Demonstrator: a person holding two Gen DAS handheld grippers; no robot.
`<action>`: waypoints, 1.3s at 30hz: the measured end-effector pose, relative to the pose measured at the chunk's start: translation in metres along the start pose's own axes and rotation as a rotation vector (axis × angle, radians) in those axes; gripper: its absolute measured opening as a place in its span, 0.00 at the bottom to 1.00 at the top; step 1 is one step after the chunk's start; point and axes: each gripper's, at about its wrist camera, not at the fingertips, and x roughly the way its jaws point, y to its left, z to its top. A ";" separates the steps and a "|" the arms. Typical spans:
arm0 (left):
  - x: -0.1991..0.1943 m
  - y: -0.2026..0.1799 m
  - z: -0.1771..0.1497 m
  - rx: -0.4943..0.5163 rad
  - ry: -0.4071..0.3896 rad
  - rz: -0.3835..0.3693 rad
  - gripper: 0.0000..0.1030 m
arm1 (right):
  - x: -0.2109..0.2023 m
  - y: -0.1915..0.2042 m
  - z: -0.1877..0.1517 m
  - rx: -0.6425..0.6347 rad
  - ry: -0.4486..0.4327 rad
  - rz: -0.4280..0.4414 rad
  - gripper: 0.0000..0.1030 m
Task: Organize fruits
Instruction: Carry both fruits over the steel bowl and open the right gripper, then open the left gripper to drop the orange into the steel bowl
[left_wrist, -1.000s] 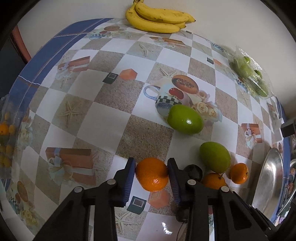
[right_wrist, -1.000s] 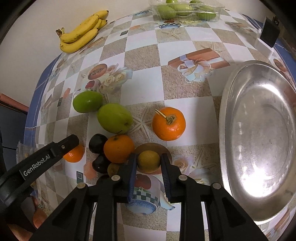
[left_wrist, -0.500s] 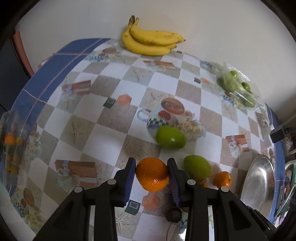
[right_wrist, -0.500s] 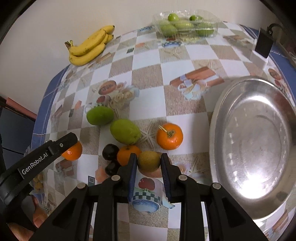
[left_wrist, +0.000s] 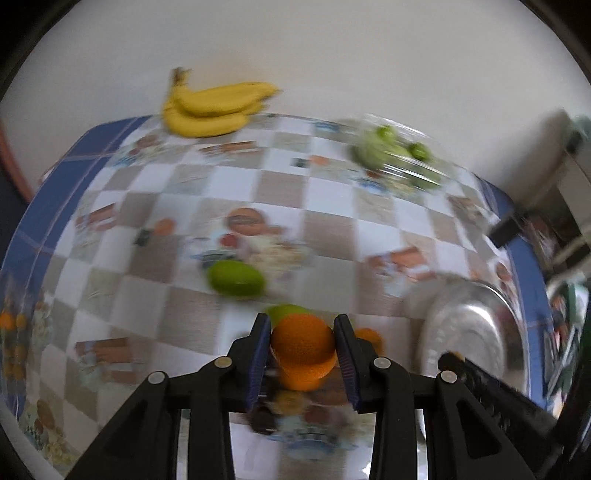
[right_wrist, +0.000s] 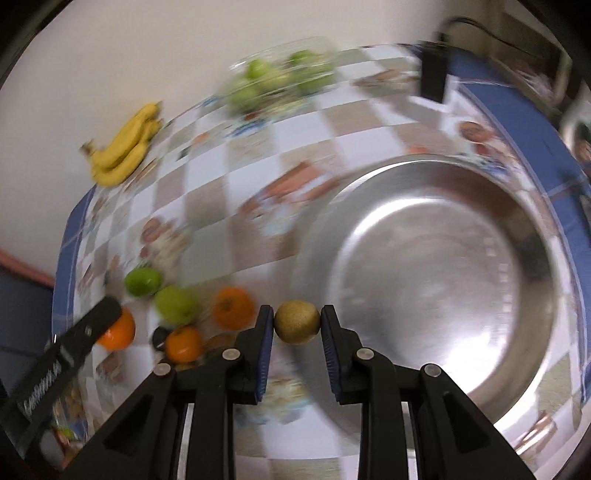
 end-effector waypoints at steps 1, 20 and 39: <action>0.001 -0.011 -0.001 0.025 0.001 -0.014 0.37 | -0.002 -0.009 0.002 0.020 -0.006 -0.009 0.26; 0.054 -0.135 -0.047 0.322 0.102 -0.157 0.37 | 0.001 -0.115 0.017 0.232 0.014 -0.106 0.27; 0.057 -0.138 -0.047 0.324 0.134 -0.179 0.43 | 0.006 -0.109 0.021 0.215 0.018 -0.154 0.40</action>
